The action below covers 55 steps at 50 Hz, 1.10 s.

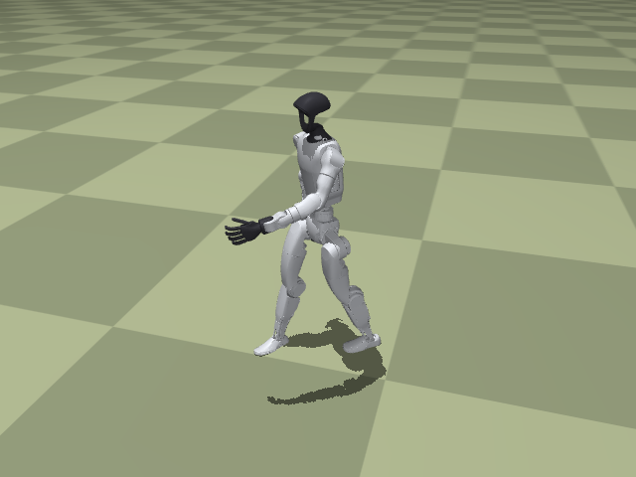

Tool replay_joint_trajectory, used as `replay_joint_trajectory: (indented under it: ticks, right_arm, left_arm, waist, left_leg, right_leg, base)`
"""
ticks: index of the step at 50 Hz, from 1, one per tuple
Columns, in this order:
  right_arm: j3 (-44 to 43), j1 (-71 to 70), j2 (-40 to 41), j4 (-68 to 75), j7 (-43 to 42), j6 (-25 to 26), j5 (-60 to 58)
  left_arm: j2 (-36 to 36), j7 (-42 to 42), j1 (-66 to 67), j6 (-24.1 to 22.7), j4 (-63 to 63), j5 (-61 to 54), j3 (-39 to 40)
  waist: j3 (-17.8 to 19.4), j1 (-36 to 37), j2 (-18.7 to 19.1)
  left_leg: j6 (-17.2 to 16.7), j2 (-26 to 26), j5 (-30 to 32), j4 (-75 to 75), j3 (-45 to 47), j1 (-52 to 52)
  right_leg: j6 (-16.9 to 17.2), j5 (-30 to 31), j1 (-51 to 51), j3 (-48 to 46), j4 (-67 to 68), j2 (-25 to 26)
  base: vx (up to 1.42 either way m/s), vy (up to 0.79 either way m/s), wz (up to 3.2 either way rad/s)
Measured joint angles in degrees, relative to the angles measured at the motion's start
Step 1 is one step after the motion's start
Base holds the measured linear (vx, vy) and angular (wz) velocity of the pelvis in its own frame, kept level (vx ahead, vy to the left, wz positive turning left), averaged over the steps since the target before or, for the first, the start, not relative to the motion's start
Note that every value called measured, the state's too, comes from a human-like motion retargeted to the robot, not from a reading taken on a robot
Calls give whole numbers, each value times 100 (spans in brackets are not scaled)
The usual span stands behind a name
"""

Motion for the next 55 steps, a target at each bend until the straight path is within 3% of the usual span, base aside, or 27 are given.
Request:
replay_joint_trajectory:
  ticks: [6,10,13,15,16,17,18,19,20,21,22,23,24,30,35,42,45,48,51,55]
  right_arm:
    - [327,-507,-154,206,-356,82,-151]
    - [559,-937,-314,269,-527,144,-220]
    - [599,-1385,-487,335,-612,142,-339]
    - [546,-1732,-623,410,-633,178,-489]
    - [396,-1909,-683,470,-622,277,-792]
    - [434,-2136,-735,463,-648,327,-1059]
    - [850,-2463,-769,324,-749,277,-1255]
    - [784,-2680,-791,352,-735,322,-1362]
    - [478,-2841,-807,463,-662,414,-1424]
    - [-135,-2880,-1116,539,-818,345,-1697]
    - [-401,-3016,-1349,559,-892,319,-1626]
    - [28,-3347,-1432,469,-804,380,-868]
    - [140,-3545,-1508,395,-852,368,-555]
    - [-465,-4043,-1947,-189,-1291,47,-311]
    - [-780,-3775,-2114,-1065,-1111,-216,-154]
    - [-946,-2521,-1791,-2095,-563,-398,-423]
    - [-940,-1865,-1525,-2140,-323,-316,-698]
    - [-762,-1352,-1228,-1881,-86,-100,-849]
    - [-500,-914,-935,-1522,181,139,-959]
    - [-101,-350,-651,-1168,552,283,-1000]
  left_arm:
    - [-232,76,1571,331,595,203,-435]
    - [-402,-15,2653,690,1358,609,-583]
    - [-433,-22,3321,875,1917,915,-418]
    - [-430,12,3699,941,2250,1111,-186]
    - [-440,45,3854,985,2447,1532,29]
    - [-430,87,3998,1009,2596,1723,360]
    - [-379,148,4123,993,2651,1451,921]
    - [-262,189,4286,954,2698,1377,1140]
    - [-111,221,4469,903,2742,1401,1189]
    - [-252,7,4523,628,2895,2177,1160]
    - [-344,12,4542,523,3017,2193,1122]
    - [-336,454,4491,762,3076,688,1067]
    - [-331,645,4553,826,3114,66,1142]
    - [-616,658,4997,810,3281,83,1981]
    - [-1068,101,5243,814,2966,77,2306]
    - [-1434,-707,5140,1020,2626,-375,2489]
    - [-1405,-899,4737,1133,2790,-214,2454]
    - [-1255,-751,4019,1202,3013,120,2275]
    - [-1078,-434,3173,1290,3089,358,2021]
    - [-904,-260,2089,1318,2804,467,1615]
  waist:
    - [-195,290,-144]
    - [-441,498,-454]
    - [-612,651,-522]
    - [-664,830,-551]
    - [-668,1015,-569]
    - [-747,1610,-597]
    - [-973,3028,-646]
    - [-966,3795,-326]
    - [-842,4237,178]
    - [-427,3668,2]
    - [-169,3044,-240]
    - [-224,2307,-615]
    - [-239,2103,-708]
    - [-196,2231,-104]
    - [-327,2080,147]
    - [-646,2098,277]
    - [-732,2112,432]
    - [-850,2023,390]
    - [-887,1775,315]
    - [-792,1368,367]
  left_leg:
    - [233,-470,731,686,-567,-139]
    - [365,-1033,1524,2448,-401,-1222]
    - [655,-883,1656,4103,465,-2516]
    - [1010,-516,1395,4780,1249,-3186]
    - [1137,-281,1136,4863,1683,-3363]
    - [1109,213,855,4795,2652,-3404]
    - [770,1227,529,4426,4690,-3172]
    - [667,2022,224,4375,5305,-2819]
    - [682,2708,-71,4482,5208,-2407]
    - [435,2110,-28,4821,4452,-3065]
    - [424,1352,160,4566,3864,-3529]
    - [885,274,638,3122,3611,-3607]
    - [939,-71,888,2255,3672,-3577]
    - [55,189,1276,-531,5435,-3139]
    - [-295,208,1140,-1011,6167,-3217]
    - [-139,389,1336,-1011,5516,-2700]
    - [-53,567,1129,-1011,5083,-2276]
    - [177,537,929,-905,4479,-2138]
    - [320,414,759,-647,3727,-2126]
    - [317,254,560,-295,2704,-1997]
  right_leg:
    - [0,-299,464,-311,51,-641]
    - [-147,-636,606,-659,198,-1213]
    - [-406,-756,601,-1022,262,-1340]
    - [-542,-930,623,-1281,336,-1372]
    - [-582,-1507,642,-1632,596,-1397]
    - [-547,-1328,844,-3417,1101,-1461]
    - [-364,364,1410,-8073,2098,-1604]
    - [-334,1498,2265,-9625,2852,-1364]
    - [-380,2352,3264,-9625,3484,-933]
    - [-152,2353,1922,-9142,5319,-1914]
    - [-145,1620,990,-7405,5335,-2341]
    - [-580,-579,879,-3162,1713,-1657]
    - [-728,-1280,897,-1791,467,-1375]
    - [-813,-1446,1643,-2540,380,-625]
    - [-873,-1472,2216,-3155,279,-235]
    - [-1299,-950,2582,-3522,1165,-6]
    - [-1476,-326,2298,-3585,2668,-145]
    - [-1333,199,1350,-3027,4494,-350]
    - [-1097,-6,439,-2158,5559,-188]
    - [-1412,-628,-159,-1925,5874,-411]
  base:
    - [55,-5,79]
    - [49,-13,109]
    - [42,-20,129]
    - [39,-18,99]
    - [59,-33,-205]
    - [130,-71,-1027]
    - [197,-73,-1237]
    - [235,-52,-875]
    - [151,-8,-87]
    - [-19,-12,496]
    - [-13,121,675]
    - [28,160,787]
    - [131,171,426]
    - [43,9,108]
    - [43,5,117]
    - [54,10,82]
    - [57,17,103]
    - [49,17,148]
    - [44,13,207]
    - [41,12,239]
